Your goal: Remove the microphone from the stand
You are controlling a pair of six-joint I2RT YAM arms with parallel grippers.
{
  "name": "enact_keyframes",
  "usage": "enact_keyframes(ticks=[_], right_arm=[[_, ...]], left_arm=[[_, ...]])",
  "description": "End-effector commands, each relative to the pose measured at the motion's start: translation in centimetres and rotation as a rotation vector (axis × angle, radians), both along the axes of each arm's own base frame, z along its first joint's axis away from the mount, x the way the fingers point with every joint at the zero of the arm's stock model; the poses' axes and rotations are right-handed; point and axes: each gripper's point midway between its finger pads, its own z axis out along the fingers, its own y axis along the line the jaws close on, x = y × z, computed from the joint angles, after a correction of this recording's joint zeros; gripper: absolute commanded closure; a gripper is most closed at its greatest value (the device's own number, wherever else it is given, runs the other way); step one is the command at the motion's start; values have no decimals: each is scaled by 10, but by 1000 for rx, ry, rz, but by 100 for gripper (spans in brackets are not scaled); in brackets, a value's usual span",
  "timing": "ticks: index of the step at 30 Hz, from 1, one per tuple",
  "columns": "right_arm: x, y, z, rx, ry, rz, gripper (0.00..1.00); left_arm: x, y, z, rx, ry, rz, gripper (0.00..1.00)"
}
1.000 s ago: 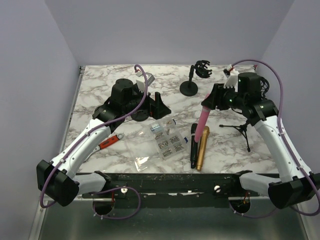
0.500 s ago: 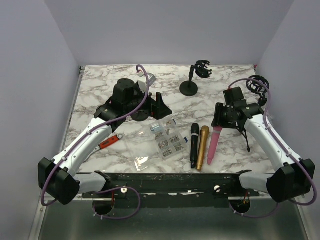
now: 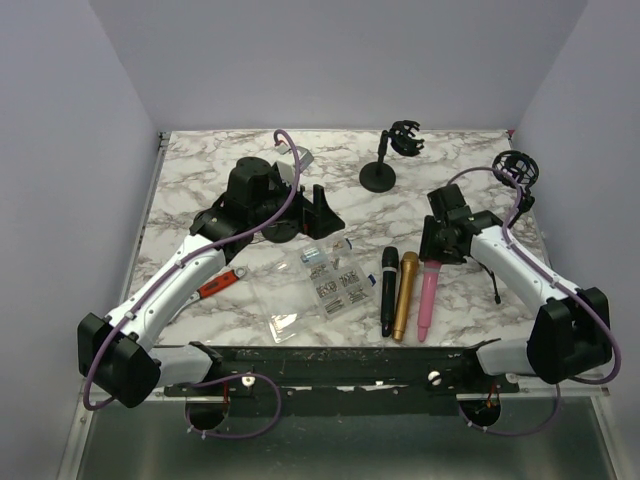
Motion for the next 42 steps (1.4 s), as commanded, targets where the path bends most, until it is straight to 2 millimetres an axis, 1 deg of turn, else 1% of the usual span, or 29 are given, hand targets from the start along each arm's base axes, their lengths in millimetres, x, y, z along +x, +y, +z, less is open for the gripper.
enact_keyframes(ticks=[1,5,11,16,20,24,31,36,38,42], right_arm=[[16,0,-13,-2,-68,-59,94],[21,-1,-26,1,-94,-101,94],[33,3,-36,32,-137,-153,92],[34,1,-41,18,-134,-156,79],[31,2,-44,25,-125,-150,70],[30,3,-40,36,-134,-134,56],[27,5,-31,51,-148,-117,42],[25,3,-24,45,-161,-110,32],[24,3,-20,48,-170,-108,29],[26,8,-4,81,-206,-86,28]], left_arm=[[-5,-4,17,-36,-28,-26,1],[-7,-4,20,-44,-32,-29,1],[-9,-3,24,-49,-42,-28,1],[-9,-3,26,-52,-46,-29,1],[-10,-2,27,-55,-47,-31,1],[-11,-3,27,-56,-45,-33,1],[-10,-4,26,-56,-41,-35,1],[-10,-4,24,-54,-37,-36,2],[-10,-5,24,-54,-35,-37,1],[-11,-6,23,-53,-32,-41,1]])
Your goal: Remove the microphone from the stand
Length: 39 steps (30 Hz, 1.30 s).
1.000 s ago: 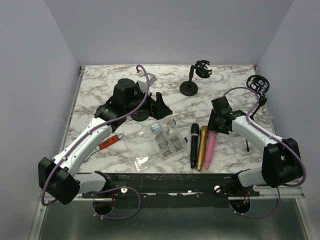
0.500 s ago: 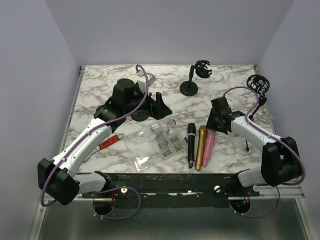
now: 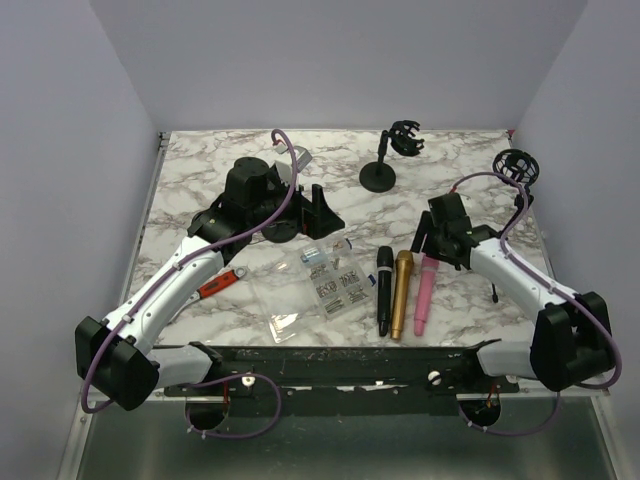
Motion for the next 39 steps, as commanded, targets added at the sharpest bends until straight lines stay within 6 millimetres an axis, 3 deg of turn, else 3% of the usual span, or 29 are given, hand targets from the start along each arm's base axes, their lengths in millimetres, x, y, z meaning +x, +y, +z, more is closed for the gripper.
enact_keyframes(ticks=[1,12,17,20,28,35,39], right_arm=[[-1,4,20,25,-46,32,27],[0,38,104,256,-343,158,23],[-4,18,127,302,-465,-18,28],[-10,-9,126,258,-461,-190,33],[-42,-77,86,39,-297,-523,39],[-40,-106,93,48,-361,-593,36],[-33,-119,78,54,-296,-607,36]], left_arm=[[-7,-6,16,-36,-32,-40,1],[-9,-6,18,-39,-37,-43,1],[-9,-6,19,-39,-40,-41,1],[-9,-6,19,-36,-43,-40,1],[-10,-4,21,-32,-53,-33,1],[-12,-5,23,-34,-57,-42,1],[-13,-6,23,-33,-59,-43,1]])
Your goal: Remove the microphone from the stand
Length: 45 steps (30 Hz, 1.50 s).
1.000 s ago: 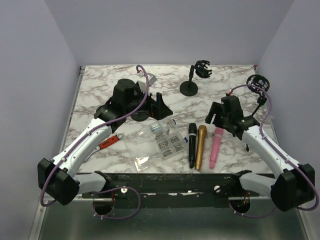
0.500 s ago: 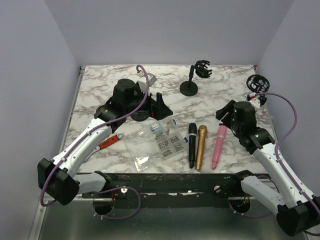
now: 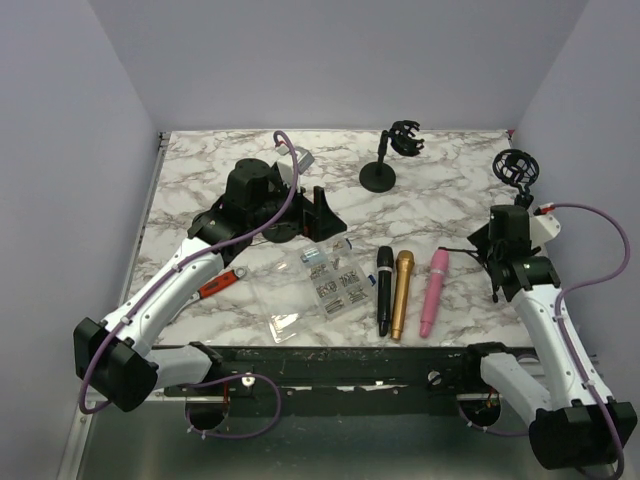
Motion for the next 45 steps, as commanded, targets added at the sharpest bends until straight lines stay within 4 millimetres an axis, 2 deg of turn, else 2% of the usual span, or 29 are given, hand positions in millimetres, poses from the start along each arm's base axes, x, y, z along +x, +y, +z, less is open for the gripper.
enact_keyframes(ticks=[1,4,7,10,17,21,24,27,29,32,34,36,39,45], right_arm=[[5,-17,-17,0,58,-20,36],[6,-21,-21,-26,52,-25,37],[6,-34,-17,-50,30,-72,42],[10,-37,-14,-68,17,-75,49],[13,-39,-22,-95,65,-60,54],[10,-42,-26,-121,102,-55,68],[7,-45,-31,-140,144,-56,72],[6,-49,-31,-162,171,-60,80],[8,-48,-29,-164,176,-51,81],[19,-37,-23,-136,160,21,65],[20,-39,-17,-134,148,3,51],[21,-44,-11,-155,136,-24,41],[20,-53,-5,-192,134,-63,35],[30,-49,-1,-229,128,27,36]], left_arm=[[-6,-2,20,-26,-55,-20,2],[-7,-2,21,-26,-62,-19,1],[-8,-2,22,-26,-62,-21,1],[-9,-3,22,-29,-61,-28,1],[-9,-4,21,-26,-61,-28,1],[-8,-4,20,-24,-56,-28,1],[-10,-5,21,-31,-53,-37,1],[-12,-6,22,-38,-53,-42,1],[-13,-6,25,-42,-56,-45,1],[-15,-5,28,-49,-66,-46,1],[-15,-4,29,-50,-71,-40,1],[-15,-3,30,-50,-72,-39,1],[-15,-4,29,-49,-70,-40,2],[-17,-5,31,-58,-69,-50,1]])
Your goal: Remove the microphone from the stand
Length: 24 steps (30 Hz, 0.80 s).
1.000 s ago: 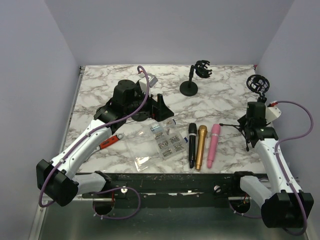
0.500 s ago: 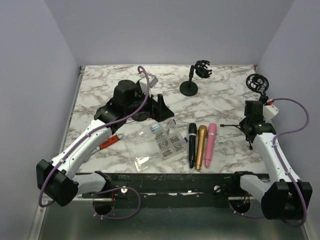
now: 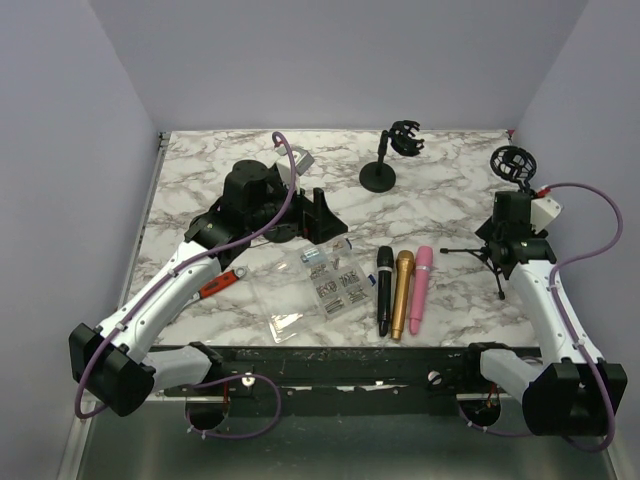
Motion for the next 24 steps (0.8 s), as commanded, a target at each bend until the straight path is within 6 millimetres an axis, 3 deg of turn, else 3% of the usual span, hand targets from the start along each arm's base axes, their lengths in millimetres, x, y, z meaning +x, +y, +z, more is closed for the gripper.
enact_keyframes(ticks=[1,4,6,9,13,19,24], right_arm=[[11,-2,13,-47,-15,57,38],[11,-2,9,-52,3,66,63],[11,-2,7,-59,12,72,72],[10,-4,5,-71,37,77,76],[8,-4,2,-65,69,64,89],[30,20,0,13,-43,194,99],[61,41,23,57,-215,302,99]], left_arm=[[-8,-4,20,-41,-44,-35,1],[-9,-4,22,-44,-46,-36,2],[-9,-4,21,-44,-45,-37,1],[-10,-4,22,-46,-44,-38,1],[-11,-4,24,-52,-44,-43,1],[-11,-4,24,-52,-46,-42,1],[-10,-4,22,-48,-45,-37,1]])
